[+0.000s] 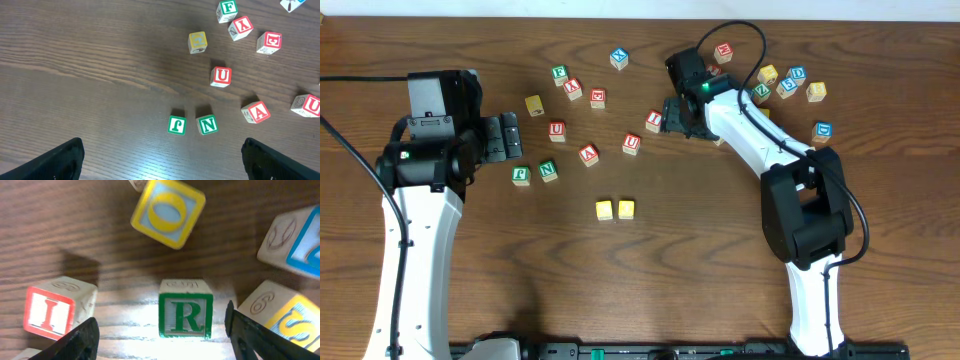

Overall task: Spell out CORL
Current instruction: 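Position the right gripper over the green R block and lower, then close the right gripper on the green R block and lift it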

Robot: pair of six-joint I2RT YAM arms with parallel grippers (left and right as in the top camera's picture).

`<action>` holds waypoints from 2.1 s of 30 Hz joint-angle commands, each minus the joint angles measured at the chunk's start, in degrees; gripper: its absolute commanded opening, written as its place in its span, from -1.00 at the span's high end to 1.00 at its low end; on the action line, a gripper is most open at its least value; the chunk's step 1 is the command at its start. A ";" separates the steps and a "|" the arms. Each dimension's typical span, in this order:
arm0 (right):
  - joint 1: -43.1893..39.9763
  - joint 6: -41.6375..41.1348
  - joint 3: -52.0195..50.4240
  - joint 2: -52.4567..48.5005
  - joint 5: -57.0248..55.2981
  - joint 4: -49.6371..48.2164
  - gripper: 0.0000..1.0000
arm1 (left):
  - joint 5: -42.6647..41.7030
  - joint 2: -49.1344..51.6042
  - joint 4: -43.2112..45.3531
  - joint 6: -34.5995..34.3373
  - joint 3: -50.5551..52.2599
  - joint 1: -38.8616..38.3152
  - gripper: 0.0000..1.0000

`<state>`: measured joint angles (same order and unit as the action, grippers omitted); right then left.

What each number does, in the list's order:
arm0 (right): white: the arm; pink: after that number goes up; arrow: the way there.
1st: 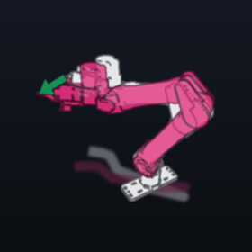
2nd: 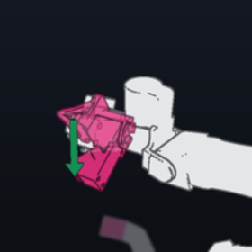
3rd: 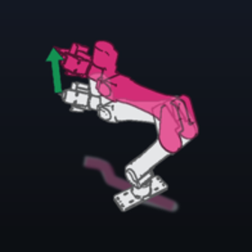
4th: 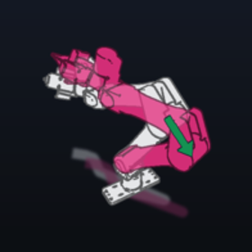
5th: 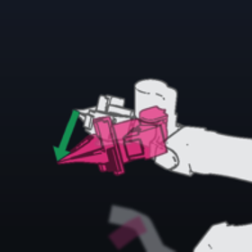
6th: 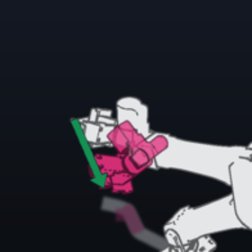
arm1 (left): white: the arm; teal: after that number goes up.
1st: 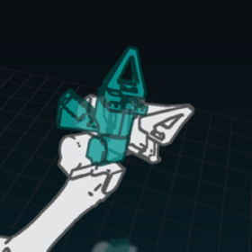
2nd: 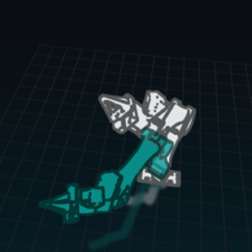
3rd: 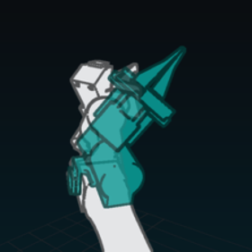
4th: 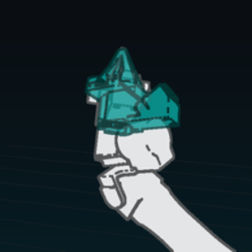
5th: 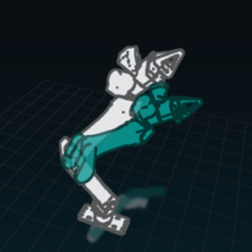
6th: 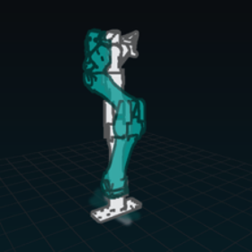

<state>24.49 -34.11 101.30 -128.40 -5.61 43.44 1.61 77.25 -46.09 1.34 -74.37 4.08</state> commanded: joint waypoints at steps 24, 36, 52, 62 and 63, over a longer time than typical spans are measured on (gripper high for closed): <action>-1.27 2.89 9.31 -5.16 -1.38 7.26 -0.40 | -0.33 0.33 0.04 0.35 -0.22 0.20 -0.97; -1.27 -0.70 9.40 -5.35 -1.75 8.55 -0.19 | -0.33 0.33 0.04 0.35 -0.22 0.20 -0.97; -1.14 -4.92 9.38 -5.64 -3.06 10.16 -0.11 | -0.33 0.33 0.04 0.37 -0.22 0.20 -0.97; -1.14 -3.54 9.35 -5.81 -3.06 10.19 -0.15 | -0.33 0.33 0.02 0.35 -0.22 0.20 -0.97; -1.14 -3.52 9.35 -5.81 -3.08 10.21 -0.15 | -0.33 0.33 0.02 0.35 -0.22 0.20 -0.97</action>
<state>23.57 -38.15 109.67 -133.10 -7.51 53.39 1.63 77.25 -46.09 1.34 -74.37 4.08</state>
